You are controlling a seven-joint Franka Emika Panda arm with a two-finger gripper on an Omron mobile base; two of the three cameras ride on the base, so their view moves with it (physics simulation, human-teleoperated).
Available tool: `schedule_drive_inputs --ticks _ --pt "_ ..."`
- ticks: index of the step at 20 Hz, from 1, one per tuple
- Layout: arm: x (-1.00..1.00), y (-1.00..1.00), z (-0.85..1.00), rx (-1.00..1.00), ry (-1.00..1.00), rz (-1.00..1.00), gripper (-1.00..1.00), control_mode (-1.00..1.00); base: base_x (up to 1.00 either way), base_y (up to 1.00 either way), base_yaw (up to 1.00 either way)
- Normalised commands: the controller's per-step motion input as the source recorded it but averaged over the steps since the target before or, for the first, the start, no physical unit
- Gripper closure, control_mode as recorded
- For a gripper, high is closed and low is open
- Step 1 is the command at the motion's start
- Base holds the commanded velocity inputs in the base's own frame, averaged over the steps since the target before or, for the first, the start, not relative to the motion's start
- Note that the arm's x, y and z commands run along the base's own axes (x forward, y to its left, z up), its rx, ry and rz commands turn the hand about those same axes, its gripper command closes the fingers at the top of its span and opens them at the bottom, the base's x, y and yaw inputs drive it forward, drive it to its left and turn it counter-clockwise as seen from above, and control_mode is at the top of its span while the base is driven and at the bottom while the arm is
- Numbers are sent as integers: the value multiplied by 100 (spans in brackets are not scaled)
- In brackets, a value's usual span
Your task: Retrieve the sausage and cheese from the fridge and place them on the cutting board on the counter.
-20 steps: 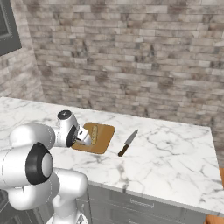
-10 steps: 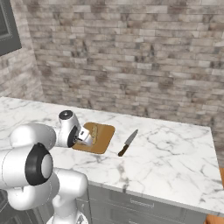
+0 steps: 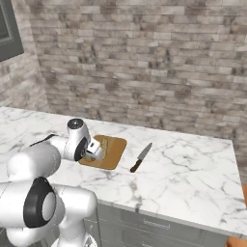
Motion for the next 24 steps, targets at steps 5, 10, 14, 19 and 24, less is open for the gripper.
schedule_drive_inputs --ticks 5,10,14,19,24 --pt "-37 9 78 6 0 2 -100 -100 0 0 0" --pt "-85 0 73 1 0 0 -100 -100 0 0 0" --pt "-100 -1 36 0 -1 3 -100 -100 0 0 0" --pt "-99 -19 23 -1 -15 4 -100 -100 0 0 0" --pt "-74 -26 61 0 -11 7 -100 -100 0 0 0"
